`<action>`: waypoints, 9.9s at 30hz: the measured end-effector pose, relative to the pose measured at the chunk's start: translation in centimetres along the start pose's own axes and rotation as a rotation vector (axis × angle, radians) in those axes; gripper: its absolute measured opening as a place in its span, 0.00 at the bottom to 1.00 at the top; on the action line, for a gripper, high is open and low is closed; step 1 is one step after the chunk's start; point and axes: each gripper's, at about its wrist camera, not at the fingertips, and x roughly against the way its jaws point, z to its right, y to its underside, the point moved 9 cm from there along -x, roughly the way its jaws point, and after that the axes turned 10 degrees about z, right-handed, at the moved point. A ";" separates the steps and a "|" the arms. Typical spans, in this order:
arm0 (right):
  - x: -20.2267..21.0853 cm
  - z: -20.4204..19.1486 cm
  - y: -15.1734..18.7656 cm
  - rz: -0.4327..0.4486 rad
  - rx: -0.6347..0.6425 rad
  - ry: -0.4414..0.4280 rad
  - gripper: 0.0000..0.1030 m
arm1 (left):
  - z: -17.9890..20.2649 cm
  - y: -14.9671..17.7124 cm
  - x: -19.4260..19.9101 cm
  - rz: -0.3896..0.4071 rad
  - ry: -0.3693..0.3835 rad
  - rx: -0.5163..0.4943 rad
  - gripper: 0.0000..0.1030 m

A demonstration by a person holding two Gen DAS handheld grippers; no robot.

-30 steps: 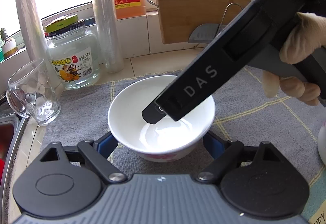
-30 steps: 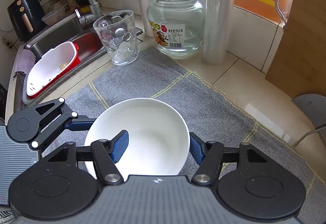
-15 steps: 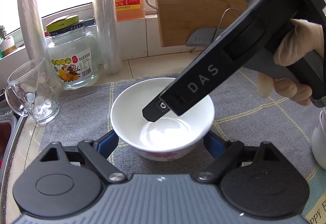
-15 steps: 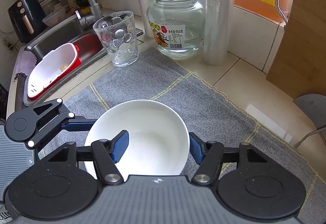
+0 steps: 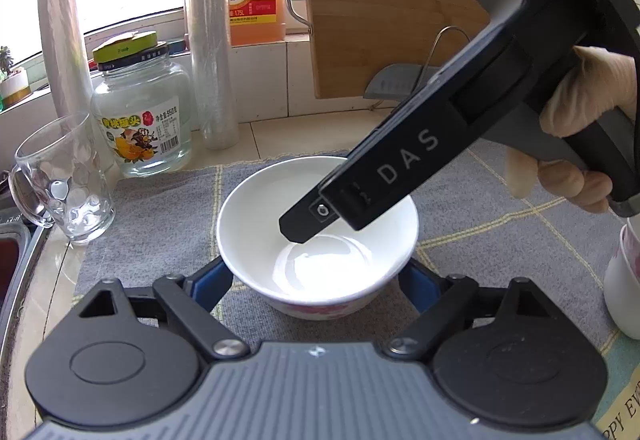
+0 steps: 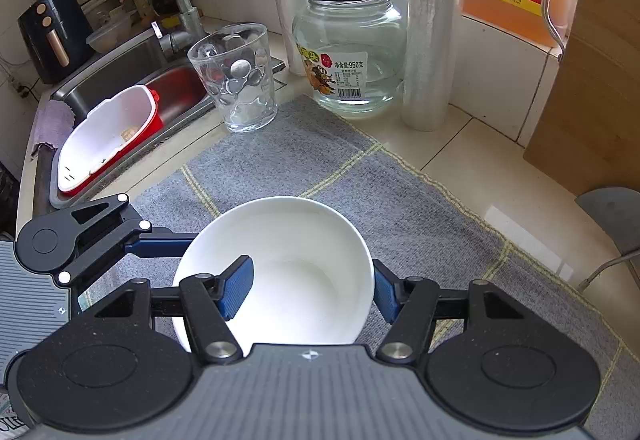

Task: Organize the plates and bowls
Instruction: 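Carry the pink-flower bowl with the right tool toward the bowl stack, then lower the pink-flower bowl onto the bowl stack and open the right tool, then grip the three-bowl stack with the left tool while the right tool grips its opposite rim, then carry the bowl stack with both tools toward the flower plate stack, then lower the bowl stack onto the flower plates and open both tools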

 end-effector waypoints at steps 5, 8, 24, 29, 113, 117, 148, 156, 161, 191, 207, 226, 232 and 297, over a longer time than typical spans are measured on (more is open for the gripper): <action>0.9 -0.3 0.1 0.003 -0.008 -0.011 0.66 | 0.5 -0.4 1.0 0.001 0.003 -0.016 0.87; 2.0 -0.6 0.2 0.010 -0.021 -0.022 0.66 | 1.2 -0.7 1.8 -0.006 0.007 -0.032 0.87; 11.3 -1.9 2.1 0.073 -0.083 -0.004 0.66 | 7.5 -2.5 6.7 -0.018 0.103 -0.111 0.87; 14.4 -1.8 3.6 0.094 -0.112 0.015 0.67 | 10.2 -2.5 7.5 -0.027 0.141 -0.130 0.87; 25.6 3.2 17.3 0.146 -0.249 0.297 0.99 | 24.7 0.2 7.5 -0.123 0.427 -0.240 0.93; 26.7 2.7 17.1 0.177 -0.201 0.323 1.00 | 24.0 -0.2 8.5 -0.084 0.424 -0.263 0.93; 24.6 1.4 24.1 0.065 -0.045 0.401 1.00 | 20.6 3.8 6.4 -0.125 0.409 -0.275 0.95; 22.9 3.3 24.9 0.037 0.063 0.231 1.00 | 22.5 5.1 4.6 -0.195 0.327 -0.300 0.94; 22.4 4.0 24.8 0.039 0.129 0.104 1.00 | 23.3 5.4 4.4 -0.222 0.290 -0.295 0.92; 21.4 2.3 22.6 -0.039 0.201 -0.004 0.86 | 24.8 4.2 4.0 -0.205 0.668 -0.498 0.78; 21.0 2.3 22.3 -0.079 0.229 -0.047 0.84 | 24.8 4.2 3.7 -0.257 0.762 -0.510 0.74; 20.7 2.5 22.4 -0.091 0.211 -0.083 0.84 | 24.9 3.8 2.8 -0.309 0.853 -0.541 0.77; 20.8 2.5 22.5 -0.095 0.202 -0.079 0.84 | 24.8 3.6 2.9 -0.308 0.868 -0.525 0.77; 36.2 21.9 27.1 -0.073 0.208 0.152 0.84 | 45.7 -5.0 -6.7 -0.145 0.895 -0.605 0.77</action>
